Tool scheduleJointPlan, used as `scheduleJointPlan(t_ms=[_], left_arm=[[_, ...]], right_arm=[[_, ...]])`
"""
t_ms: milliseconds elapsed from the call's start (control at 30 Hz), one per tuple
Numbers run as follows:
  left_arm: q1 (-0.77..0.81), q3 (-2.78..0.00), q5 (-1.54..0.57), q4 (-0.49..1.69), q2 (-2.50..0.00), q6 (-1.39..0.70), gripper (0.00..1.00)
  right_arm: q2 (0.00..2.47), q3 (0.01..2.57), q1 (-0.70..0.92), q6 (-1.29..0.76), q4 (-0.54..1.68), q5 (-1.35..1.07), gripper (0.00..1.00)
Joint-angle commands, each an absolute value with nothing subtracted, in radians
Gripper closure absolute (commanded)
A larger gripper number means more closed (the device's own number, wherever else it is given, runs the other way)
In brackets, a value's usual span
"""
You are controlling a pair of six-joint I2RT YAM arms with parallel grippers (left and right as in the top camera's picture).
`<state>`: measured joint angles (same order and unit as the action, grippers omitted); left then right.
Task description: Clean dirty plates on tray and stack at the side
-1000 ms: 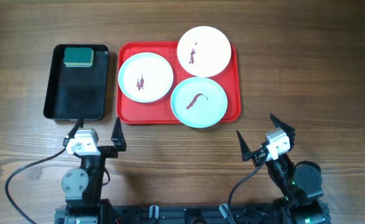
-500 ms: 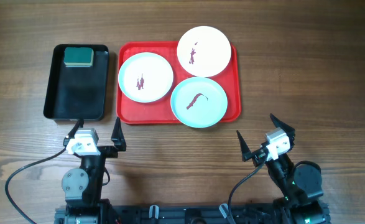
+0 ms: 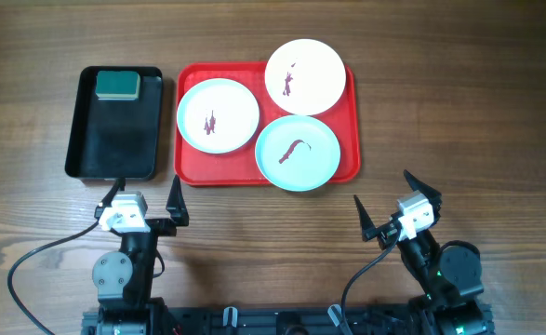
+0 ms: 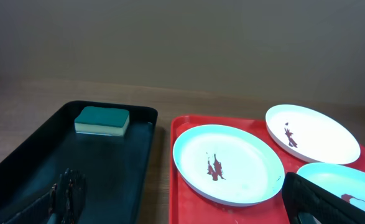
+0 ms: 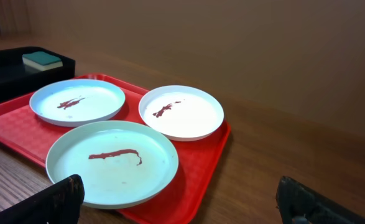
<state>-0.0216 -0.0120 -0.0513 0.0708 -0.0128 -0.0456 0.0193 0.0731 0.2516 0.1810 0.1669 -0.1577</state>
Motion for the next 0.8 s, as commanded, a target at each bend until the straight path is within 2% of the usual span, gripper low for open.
scheduleJointPlan(t_ms=[0,600,767], left_arm=[[-0.030,-0.006,-0.059,0.073,-0.008,-0.033,0.00],[-0.030,-0.006,-0.046,0.073,-0.008,-0.033,0.00],[-0.030,-0.006,-0.012,0.065,-0.008,-0.043,0.00]], right_arm=[[0.007,0.074,0.247,0.183,0.162,-0.181,0.00],[0.007,0.075,0.247,0.179,0.160,-0.216,0.00],[0.007,0.075,0.247,0.072,0.158,-0.232,0.00]])
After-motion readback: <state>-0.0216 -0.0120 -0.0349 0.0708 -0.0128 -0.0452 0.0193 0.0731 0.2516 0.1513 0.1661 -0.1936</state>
